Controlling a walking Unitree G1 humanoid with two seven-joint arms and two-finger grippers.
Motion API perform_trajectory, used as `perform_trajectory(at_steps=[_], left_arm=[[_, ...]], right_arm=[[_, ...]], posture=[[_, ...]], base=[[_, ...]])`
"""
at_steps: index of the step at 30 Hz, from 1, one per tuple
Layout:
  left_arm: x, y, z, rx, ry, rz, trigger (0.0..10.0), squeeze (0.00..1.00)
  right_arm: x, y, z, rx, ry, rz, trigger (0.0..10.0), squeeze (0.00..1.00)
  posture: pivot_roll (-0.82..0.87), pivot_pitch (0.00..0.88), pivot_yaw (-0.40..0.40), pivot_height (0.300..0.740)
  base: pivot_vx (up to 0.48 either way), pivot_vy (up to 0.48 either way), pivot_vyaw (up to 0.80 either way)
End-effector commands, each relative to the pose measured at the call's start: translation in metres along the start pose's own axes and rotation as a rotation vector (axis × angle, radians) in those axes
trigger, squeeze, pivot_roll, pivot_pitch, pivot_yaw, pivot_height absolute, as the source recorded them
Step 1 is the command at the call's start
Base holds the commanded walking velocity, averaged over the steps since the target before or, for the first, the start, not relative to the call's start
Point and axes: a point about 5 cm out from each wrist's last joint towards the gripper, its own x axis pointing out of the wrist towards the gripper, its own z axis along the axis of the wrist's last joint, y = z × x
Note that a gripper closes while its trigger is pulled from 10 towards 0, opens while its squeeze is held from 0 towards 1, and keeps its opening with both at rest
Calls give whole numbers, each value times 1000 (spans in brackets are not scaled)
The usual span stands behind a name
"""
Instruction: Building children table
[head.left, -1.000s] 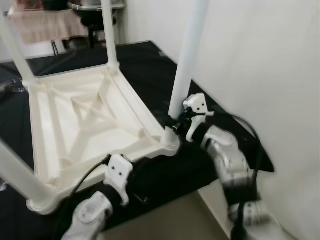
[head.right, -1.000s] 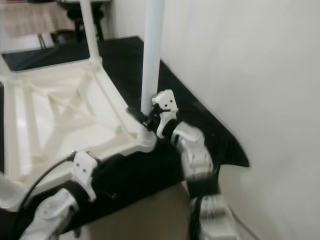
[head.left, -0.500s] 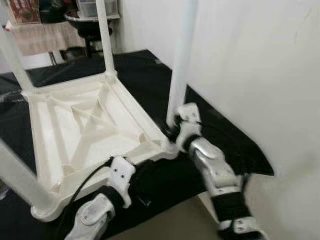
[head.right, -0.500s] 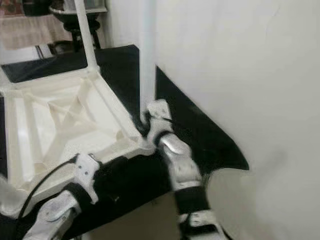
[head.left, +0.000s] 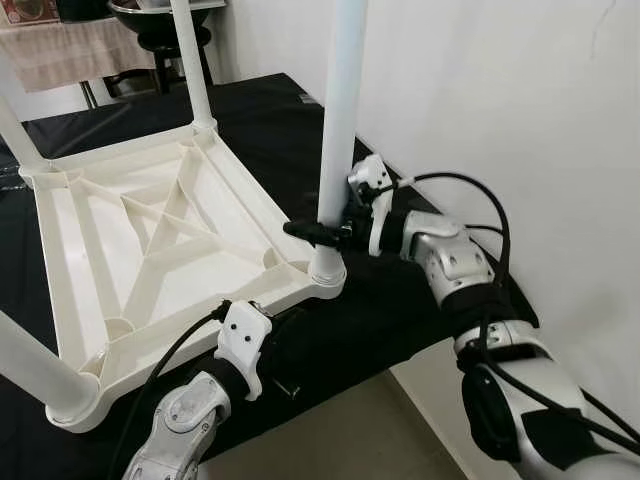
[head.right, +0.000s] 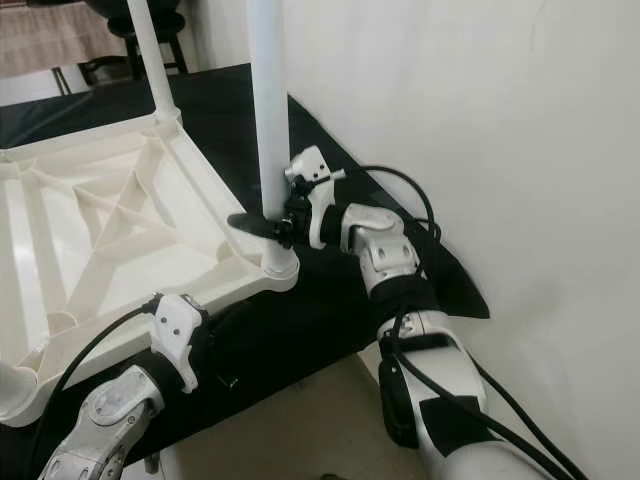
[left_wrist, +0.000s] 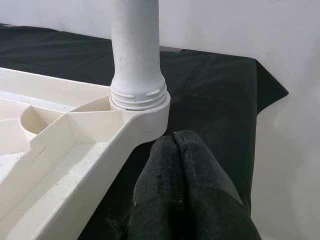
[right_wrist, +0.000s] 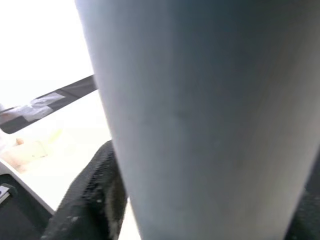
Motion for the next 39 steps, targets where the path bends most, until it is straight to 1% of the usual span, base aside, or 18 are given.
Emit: perform_trajectory(at_steps=[1,8,10,11,13,14,15,19,20,24,25,26,27,29,31,32,33,39], left_arm=[[0,-2,-3,1,4,2,10000,0],[-6,-3,0,13,0,19,10000,0],[-10,-3,1,3,-2,28,10000,0],[-16,-4,3,-31,0,30,10000,0],[-16,-4,3,-31,0,30,10000,0],[-19,-5,4,-42,2,26,10000,0],[-23,-9,6,-50,6,11,10000,0],[-31,-19,10,-53,15,-19,10000,0],[-38,-25,11,-51,30,-17,10000,0],[-40,-26,12,-51,34,-12,10000,0],[-42,-25,11,-54,43,3,10000,0],[-43,-24,10,-55,47,14,10000,0],[-43,-24,9,-57,54,19,10000,0],[-42,-24,9,-63,60,17,10000,0],[-42,-24,9,-63,60,17,10000,0],[-41,-24,8,-65,62,16,10000,0],[-41,-24,8,-68,65,16,10000,0],[-34,-23,6,-48,71,16,10000,0]], right_arm=[[4,1,-1,20,-36,14,0,0],[-18,1,-37,57,-10,-284,0,0],[-24,4,-52,90,13,-474,0,0],[-39,38,-95,300,87,-894,0,0],[-39,38,-95,300,87,-894,0,0],[-44,61,-109,391,139,-959,0,0],[-42,65,-100,320,123,-936,0,0],[-39,41,-81,177,77,-954,0,0],[-37,30,-76,182,64,-970,2980,0],[-36,28,-75,183,61,-975,2980,0],[-34,25,-70,179,28,-935,10000,0],[-29,25,-63,166,2,-855,10000,627],[-24,22,-51,148,-45,-752,10000,1000],[-16,27,-30,133,-93,-549,10000,1000],[-16,27,-30,133,-93,-549,10000,1000],[-15,27,-21,87,-105,-477,10000,663],[-14,26,-15,58,-106,-409,10000,0],[-12,13,-7,-24,-27,15,10000,0]], posture=[[44,45,-79,740],[22,67,-79,740],[14,78,-78,740],[12,102,-69,740],[12,102,-69,740],[12,102,-69,740],[-7,99,-53,740],[40,98,-61,740],[41,102,-47,740],[41,102,-47,740],[52,98,-42,740],[55,95,-40,740],[60,93,-41,740],[60,93,-41,740],[60,93,-41,740],[57,87,-44,740],[57,87,-44,740],[92,72,-77,740]], base=[[0,0,0],[0,0,0],[0,0,0],[0,0,0],[0,0,0],[0,0,0],[0,0,0],[0,0,0],[0,0,0],[0,0,0],[0,0,0],[0,0,0],[0,0,0],[0,0,0],[0,0,0],[0,0,0],[0,0,0],[0,0,0]])
